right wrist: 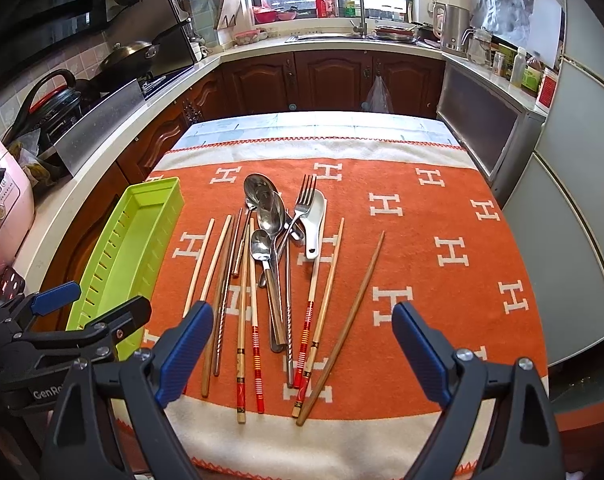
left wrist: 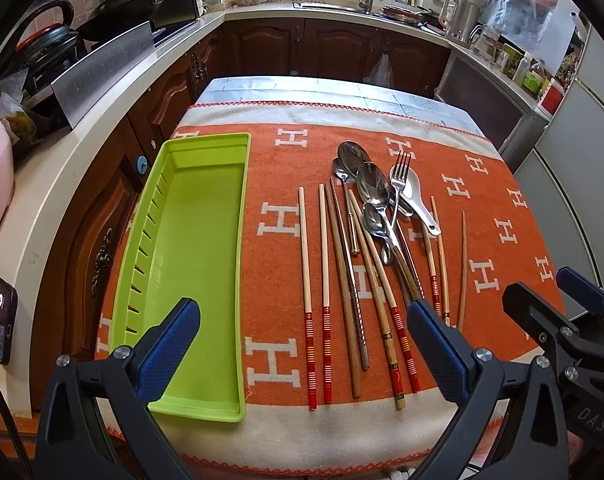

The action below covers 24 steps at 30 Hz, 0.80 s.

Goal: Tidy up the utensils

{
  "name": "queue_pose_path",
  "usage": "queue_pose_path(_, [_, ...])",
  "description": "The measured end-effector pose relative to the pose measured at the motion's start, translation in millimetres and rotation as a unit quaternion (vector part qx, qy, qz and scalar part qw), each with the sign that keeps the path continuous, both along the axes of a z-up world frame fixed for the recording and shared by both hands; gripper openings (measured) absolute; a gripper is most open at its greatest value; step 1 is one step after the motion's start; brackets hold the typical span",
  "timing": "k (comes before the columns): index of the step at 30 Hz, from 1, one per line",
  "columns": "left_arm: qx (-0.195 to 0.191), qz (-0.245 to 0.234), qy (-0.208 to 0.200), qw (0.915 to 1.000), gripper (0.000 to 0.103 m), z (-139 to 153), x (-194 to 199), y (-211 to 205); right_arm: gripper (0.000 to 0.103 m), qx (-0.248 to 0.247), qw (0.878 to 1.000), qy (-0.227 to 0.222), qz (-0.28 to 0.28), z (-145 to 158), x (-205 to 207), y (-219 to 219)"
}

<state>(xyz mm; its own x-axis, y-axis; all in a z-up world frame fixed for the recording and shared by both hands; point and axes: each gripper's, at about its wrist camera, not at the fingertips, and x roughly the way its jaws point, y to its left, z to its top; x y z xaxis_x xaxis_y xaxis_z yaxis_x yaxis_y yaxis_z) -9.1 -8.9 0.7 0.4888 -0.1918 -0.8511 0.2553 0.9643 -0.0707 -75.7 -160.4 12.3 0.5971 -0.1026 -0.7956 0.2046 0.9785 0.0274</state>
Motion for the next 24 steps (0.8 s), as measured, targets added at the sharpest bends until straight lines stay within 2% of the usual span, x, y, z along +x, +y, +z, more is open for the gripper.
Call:
queue_pose_path(17, [0.004,-0.016,0.010,0.9998,0.102,-1.3,-1.0,-6.1,0.090,0.012,1.000,-0.003,-0.005,1.8,-3.4,-7.4])
queue_pose_path(21, [0.016,-0.020,0.004,0.9997,0.102,-0.8,-2.2,-10.1,0.085,0.014,1.000,-0.002,-0.005,2.2,-3.7,-8.0])
queue_pose_path(24, [0.009,-0.022,0.006,0.9997,0.102,-0.5,-2.3,-9.4,0.083,0.018,1.000,-0.002,-0.004,1.8,-4.3,-9.1])
